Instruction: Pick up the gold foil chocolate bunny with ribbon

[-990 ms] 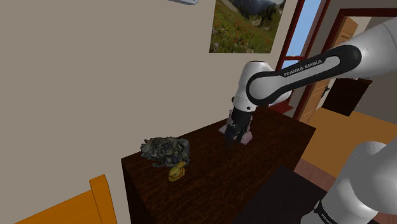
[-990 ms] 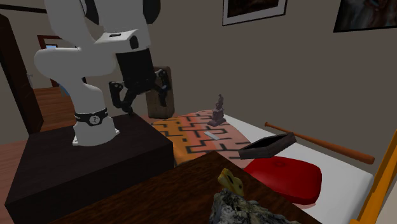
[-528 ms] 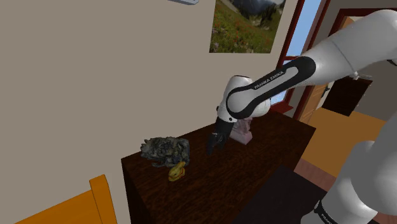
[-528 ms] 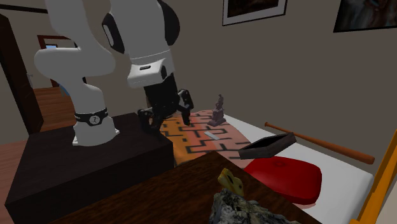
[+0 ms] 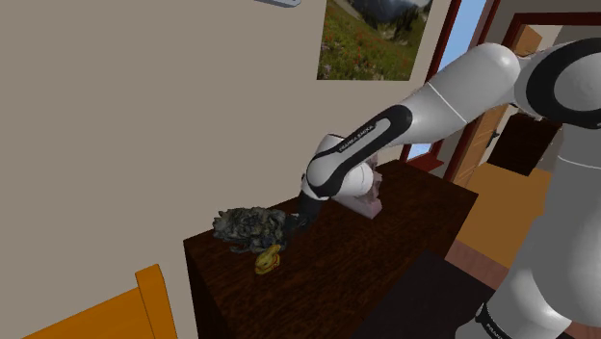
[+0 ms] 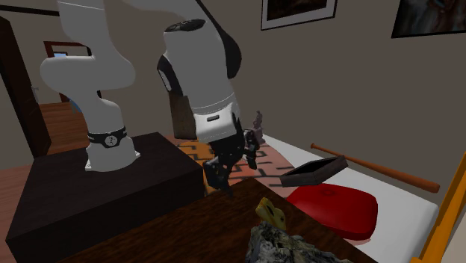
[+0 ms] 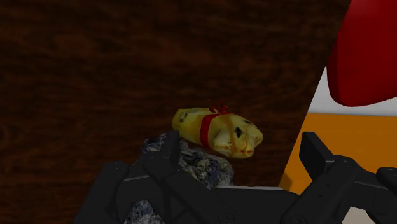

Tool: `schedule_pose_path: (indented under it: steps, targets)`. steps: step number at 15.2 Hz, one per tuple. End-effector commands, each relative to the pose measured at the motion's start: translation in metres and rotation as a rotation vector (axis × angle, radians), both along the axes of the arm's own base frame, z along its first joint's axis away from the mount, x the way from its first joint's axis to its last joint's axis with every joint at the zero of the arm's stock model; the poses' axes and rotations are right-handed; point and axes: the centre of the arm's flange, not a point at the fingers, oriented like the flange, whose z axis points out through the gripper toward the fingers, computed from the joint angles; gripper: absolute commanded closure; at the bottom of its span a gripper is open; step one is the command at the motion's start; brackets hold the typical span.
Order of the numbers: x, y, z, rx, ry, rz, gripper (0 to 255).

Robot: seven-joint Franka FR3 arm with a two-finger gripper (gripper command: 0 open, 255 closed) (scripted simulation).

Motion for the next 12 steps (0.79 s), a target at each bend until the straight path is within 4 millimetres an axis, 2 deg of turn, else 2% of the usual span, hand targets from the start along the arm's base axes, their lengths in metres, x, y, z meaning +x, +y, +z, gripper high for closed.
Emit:
schedule_pose_path:
  steps: [1, 4, 12]
  targets:
    - [0.016, 0.011, -0.014, 0.021, -0.021, 0.006, 0]
    - [0.035, 0.026, -0.030, 0.045, -0.044, 0.013, 0]
    - [0.035, 0.026, -0.070, 0.045, -0.044, 0.013, 0]
